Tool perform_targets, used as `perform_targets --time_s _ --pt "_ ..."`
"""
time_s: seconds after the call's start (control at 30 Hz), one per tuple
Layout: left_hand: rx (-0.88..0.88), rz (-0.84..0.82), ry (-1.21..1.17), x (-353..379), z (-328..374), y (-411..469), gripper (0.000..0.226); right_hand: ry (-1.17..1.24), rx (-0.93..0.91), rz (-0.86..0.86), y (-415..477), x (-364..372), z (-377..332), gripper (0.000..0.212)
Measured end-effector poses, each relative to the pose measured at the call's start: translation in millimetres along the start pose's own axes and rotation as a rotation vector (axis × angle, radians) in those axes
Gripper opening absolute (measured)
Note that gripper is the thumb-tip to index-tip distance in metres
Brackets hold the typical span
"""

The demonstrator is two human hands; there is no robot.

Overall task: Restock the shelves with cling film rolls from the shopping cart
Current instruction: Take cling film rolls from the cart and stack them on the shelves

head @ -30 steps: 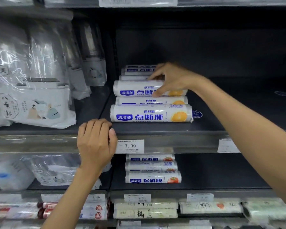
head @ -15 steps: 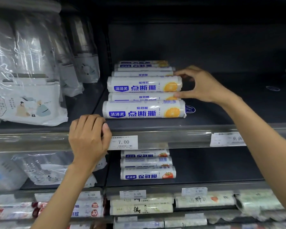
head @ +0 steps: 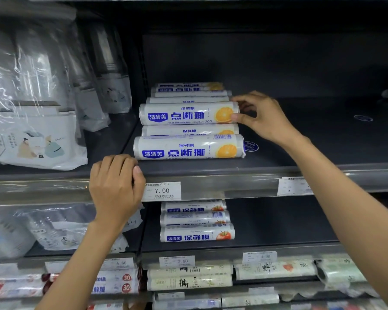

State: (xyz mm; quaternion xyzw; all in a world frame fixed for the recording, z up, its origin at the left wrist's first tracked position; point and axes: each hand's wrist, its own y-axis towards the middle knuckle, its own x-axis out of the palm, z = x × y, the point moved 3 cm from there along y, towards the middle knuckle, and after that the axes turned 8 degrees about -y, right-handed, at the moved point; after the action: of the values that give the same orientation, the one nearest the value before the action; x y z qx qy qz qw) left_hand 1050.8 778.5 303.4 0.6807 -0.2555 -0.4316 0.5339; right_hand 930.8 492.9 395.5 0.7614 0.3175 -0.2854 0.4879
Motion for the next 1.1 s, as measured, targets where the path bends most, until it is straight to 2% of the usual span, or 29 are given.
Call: perform_targets --time_s 0.4,0.53,0.63,0.7,0.8,0.87,0.93,1.03,1.1 --pt "-0.006 0.021 -0.015 1 0 0 0.039 0.029 0.057 0.029 -2 1 5 0.042" --pt "-0.012 -0.001 -0.029 -1 0 0 0.038 0.117 0.086 0.135 -19 -19 1 0.040" --pt "-0.050 -0.002 -0.092 -7 3 4 0.033 0.190 0.137 0.284 -66 -47 -1 0.027" --pt "-0.069 0.070 -0.157 -19 20 9 0.025 0.205 0.184 0.349 -117 -62 -2 0.021" --pt "0.014 0.113 -0.331 -30 78 7 0.020 0.198 0.318 0.331 -210 -62 7 0.018" --pt "0.049 0.005 -0.553 -23 131 -6 0.020 0.183 0.443 0.271 -278 -50 20 0.019" --pt "0.006 -0.184 -0.805 -7 191 -30 0.023 0.128 0.592 0.207 -350 -37 37 0.022" --pt "-0.180 -0.618 -1.144 12 287 -84 0.028 0.088 0.836 0.190 -461 -30 55 0.038" --pt "-0.282 -0.940 -1.279 19 350 -126 0.031 0.095 0.994 0.250 -530 -40 61 0.035"
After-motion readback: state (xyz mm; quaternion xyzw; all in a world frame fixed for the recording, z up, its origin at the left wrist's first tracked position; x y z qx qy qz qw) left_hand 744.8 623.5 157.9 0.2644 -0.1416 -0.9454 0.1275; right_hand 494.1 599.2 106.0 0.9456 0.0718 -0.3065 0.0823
